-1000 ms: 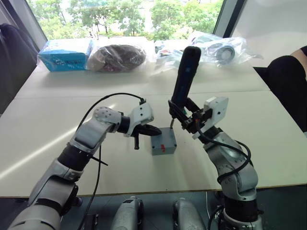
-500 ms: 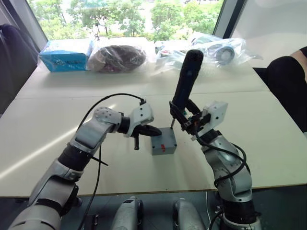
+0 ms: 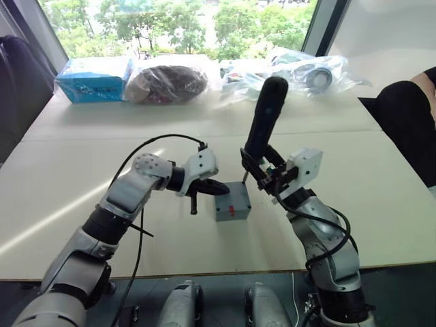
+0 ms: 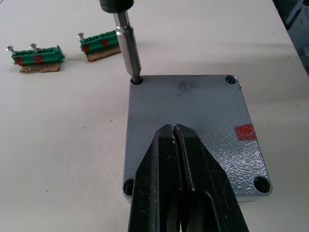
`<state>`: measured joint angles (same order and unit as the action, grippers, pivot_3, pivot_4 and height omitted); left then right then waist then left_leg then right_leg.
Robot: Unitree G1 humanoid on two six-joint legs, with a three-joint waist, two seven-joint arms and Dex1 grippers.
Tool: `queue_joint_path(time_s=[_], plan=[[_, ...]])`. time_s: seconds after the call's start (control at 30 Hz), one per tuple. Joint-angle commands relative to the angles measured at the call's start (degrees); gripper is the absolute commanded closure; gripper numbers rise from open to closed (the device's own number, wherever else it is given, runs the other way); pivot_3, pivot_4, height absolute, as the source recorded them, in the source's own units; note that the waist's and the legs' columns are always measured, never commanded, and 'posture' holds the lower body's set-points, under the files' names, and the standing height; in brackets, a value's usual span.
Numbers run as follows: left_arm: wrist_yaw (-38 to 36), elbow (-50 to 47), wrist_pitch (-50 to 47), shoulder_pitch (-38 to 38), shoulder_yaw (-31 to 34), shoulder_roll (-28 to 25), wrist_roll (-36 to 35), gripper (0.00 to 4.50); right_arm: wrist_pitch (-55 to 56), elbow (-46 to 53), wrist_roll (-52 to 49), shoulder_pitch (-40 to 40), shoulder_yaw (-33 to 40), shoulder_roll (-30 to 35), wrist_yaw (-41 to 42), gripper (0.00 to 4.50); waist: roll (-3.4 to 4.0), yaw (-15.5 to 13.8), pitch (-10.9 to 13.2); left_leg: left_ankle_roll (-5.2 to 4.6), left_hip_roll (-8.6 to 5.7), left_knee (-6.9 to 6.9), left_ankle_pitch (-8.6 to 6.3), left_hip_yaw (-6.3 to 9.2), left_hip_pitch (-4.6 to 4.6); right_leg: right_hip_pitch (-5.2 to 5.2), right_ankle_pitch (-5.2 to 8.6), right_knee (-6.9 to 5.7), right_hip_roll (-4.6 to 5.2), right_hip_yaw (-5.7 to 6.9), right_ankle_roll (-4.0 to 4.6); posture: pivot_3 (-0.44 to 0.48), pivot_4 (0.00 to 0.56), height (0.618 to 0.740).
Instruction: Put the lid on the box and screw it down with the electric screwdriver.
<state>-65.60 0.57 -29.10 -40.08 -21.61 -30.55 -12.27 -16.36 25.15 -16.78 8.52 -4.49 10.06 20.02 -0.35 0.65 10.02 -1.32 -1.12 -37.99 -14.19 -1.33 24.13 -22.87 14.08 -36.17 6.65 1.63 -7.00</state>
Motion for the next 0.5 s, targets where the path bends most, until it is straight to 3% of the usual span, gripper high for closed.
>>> queue_joint_path(time_s=[0.03,0.17,0.5], plan=[[-0.4,0.9,0.1,1.0,-1.2,-0.3,1.5,4.5,-5.2,-3.7,2.1,-3.0,-2.4,1.4,-0.6,2.73,-0.13,0.0,-0.1,0.0,0.01,0.03,0.0,0.01,-0.11,0.12,0.02,0.04,0.0,0.01,0.04,0.0,0.15,0.74],[-0.4,0.9,0.3,1.4,-1.0,-0.2,1.8,4.5,-7.1,-4.5,2.0,-3.6,-2.6,1.4,-1.3,2.73,-0.41,0.0,-0.5,0.01,0.04,0.3,-0.05,0.03,-0.76,0.45,0.26,0.28,0.08,0.05,0.44,0.0,0.15,0.74],[-0.1,0.6,0.2,1.9,-0.8,0.2,2.2,4.5,-8.0,-5.7,1.9,-4.1,-3.0,1.2,-2.0,2.73,-0.5,-0.1,-1.4,0.01,0.05,0.73,-0.04,0.04,-0.81,0.46,0.25,0.71,0.2,0.04,0.48,0.0,0.15,0.74]])
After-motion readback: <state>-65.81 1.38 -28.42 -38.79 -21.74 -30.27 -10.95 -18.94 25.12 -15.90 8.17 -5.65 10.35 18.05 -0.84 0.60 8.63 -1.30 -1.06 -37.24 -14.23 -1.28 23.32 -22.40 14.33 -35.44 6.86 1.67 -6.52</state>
